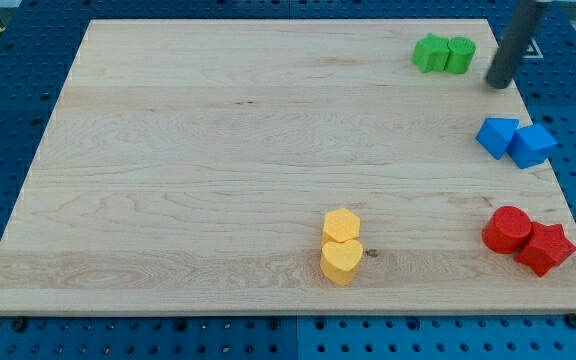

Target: Separate the green blocks from each other

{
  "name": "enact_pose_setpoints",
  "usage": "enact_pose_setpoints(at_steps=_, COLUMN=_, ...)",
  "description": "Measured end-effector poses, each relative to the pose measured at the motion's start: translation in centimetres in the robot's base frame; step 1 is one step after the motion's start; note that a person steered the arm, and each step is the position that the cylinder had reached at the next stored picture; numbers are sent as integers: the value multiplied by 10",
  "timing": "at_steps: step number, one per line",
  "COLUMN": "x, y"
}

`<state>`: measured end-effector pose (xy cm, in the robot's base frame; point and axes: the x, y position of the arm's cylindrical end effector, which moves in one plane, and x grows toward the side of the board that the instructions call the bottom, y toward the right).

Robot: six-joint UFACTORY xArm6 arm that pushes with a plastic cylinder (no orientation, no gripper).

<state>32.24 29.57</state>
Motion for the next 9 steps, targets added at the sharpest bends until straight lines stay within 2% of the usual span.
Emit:
enact_pose_setpoints(at_steps=2, x=0, y=12)
enact_pose_setpoints(at_steps=4, x=-22, y=9)
enact_pose_setpoints(at_steps=5, x=-33, y=-17)
enact_pose_setpoints(at_steps=8, x=-37, y=-199)
enact_pose_setpoints(at_steps=9, x=-37, y=-170)
